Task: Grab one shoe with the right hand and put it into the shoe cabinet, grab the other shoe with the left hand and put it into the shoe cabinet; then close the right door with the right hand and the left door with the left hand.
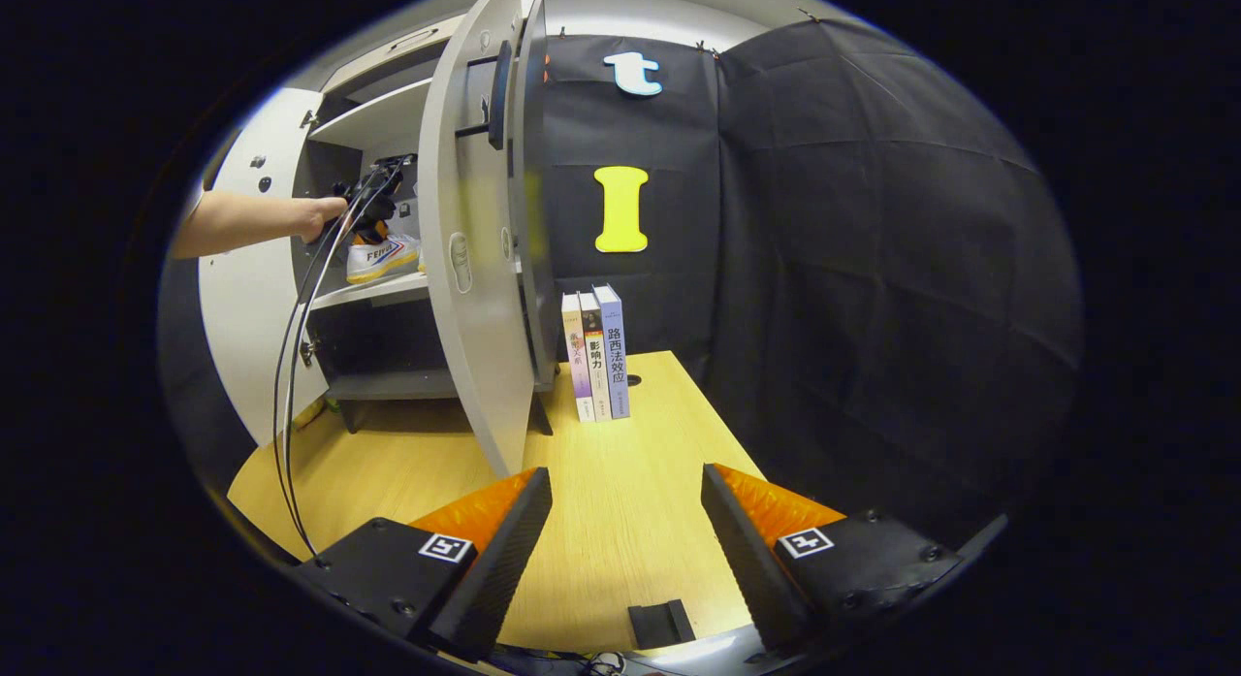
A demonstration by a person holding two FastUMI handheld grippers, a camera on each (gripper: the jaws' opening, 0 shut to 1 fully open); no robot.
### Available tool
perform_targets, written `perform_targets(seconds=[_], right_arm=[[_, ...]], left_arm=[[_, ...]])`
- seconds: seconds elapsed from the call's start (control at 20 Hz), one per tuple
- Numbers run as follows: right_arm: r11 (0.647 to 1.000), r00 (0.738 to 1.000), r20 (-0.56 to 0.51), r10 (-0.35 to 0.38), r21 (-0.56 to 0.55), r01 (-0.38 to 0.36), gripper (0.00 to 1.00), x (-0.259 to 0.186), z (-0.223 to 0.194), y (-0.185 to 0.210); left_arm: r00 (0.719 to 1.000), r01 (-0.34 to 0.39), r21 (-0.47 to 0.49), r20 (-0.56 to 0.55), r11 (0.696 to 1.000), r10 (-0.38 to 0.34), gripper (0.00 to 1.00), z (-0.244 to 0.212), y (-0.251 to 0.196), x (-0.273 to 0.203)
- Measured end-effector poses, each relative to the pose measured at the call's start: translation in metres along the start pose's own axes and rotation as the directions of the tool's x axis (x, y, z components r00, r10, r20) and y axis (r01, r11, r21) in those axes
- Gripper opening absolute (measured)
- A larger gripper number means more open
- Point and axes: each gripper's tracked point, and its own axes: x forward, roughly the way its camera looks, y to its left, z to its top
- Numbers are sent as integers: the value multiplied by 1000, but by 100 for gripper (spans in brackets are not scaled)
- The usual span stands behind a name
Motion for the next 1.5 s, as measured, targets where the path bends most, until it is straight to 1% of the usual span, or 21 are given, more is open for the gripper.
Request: perform_targets(seconds=[0.15, 0.2, 0.25, 0.3, 0.35, 0.4, 0.45, 0.55, 0.6, 0.65, 0.7, 0.75, 0.85, 1.05, 1.15, 1.2, 1.25, 1.3, 1.4, 1.45, 1.5], right_arm=[[999, 1000, 1, 26, -18, -26, 99, 2, 4, 8], [999, 999, 5, 37, -24, -37, 98, 4, 6, 11], [998, 999, 8, 47, -30, -46, 99, 6, 8, 16], [998, 998, 14, 58, -34, -58, 99, 6, 11, 21], [997, 997, 20, 70, -38, -69, 99, 5, 15, 26], [996, 996, 27, 80, -41, -78, 99, 5, 19, 31], [995, 996, 33, 87, -41, -86, 99, 4, 24, 35], [995, 993, 56, 100, -31, -98, 99, -1, 40, 40], [995, 992, 76, 98, -31, -96, 99, -3, 51, 41], [996, 991, 94, 91, -34, -88, 99, -6, 63, 39], [996, 989, 117, 85, -33, -82, 99, -9, 76, 39], [997, 986, 143, 80, -32, -77, 99, -12, 91, 38], [998, 979, 196, 61, -21, -58, 98, -19, 121, 34], [999, 966, 256, 37, 21, -44, 98, -28, 169, 29], [1000, 957, 290, 18, 14, -23, 98, -24, 196, 21], [1000, 952, 306, 2, 8, -5, 98, -20, 208, 15], [1000, 949, 315, -3, 9, 0, 98, -16, 219, 13], [1000, 947, 322, -4, 18, -2, 98, -12, 230, 13], [999, 944, 331, -11, 34, -1, 98, -2, 251, 13], [1000, 945, 327, -17, 25, 9, 98, 5, 258, 10], [1000, 944, 328, -27, 9, 25, 97, 12, 266, 6]], left_arm=[[999, -27, 3, -40, 1000, 27, 5, -10, 3, 10], [999, -26, -11, -43, 1000, 26, 6, -12, 4, 12], [999, -8, -35, -46, 999, 7, 7, -15, 2, 10], [999, 0, -58, -35, 998, -2, 11, -15, 2, 5], [1000, 22, -75, -14, 997, -23, 23, -14, 2, 1], [999, 32, -83, 8, 996, -32, 22, -11, 4, -10], [999, 40, -78, 31, 996, -38, 35, -9, 6, -21], [994, 67, -55, 94, 996, -62, 72, -5, 7, -49], [988, 83, -45, 135, 996, -76, 82, -4, 6, -67], [980, 97, -35, 180, 995, -89, 99, -3, 5, -85], [970, 105, -26, 224, 994, -96, 96, -3, 6, -107], [957, 117, -21, 269, 993, -107, 97, -4, 5, -127], [929, 166, -19, 339, 986, -150, 96, -12, -2, -169], [884, 249, -31, 416, 968, -214, 96, -48, -9, -241], [862, 273, -20, 448, 962, -236, 96, -70, -9, -270], [857, 282, -14, 453, 959, -245, 96, -83, -8, -282], [855, 293, -13, 451, 956, -256, 100, -96, -7, -293], [855, 306, -21, 446, 952, -265, 96, -109, -7, -303], [849, 337, -47, 447, 940, -282, 96, -130, -5, -321], [841, 355, -54, 455, 933, -293, 96, -139, -4, -331], [826, 383, -46, 465, 923, -319, 96, -146, -7, -337]])
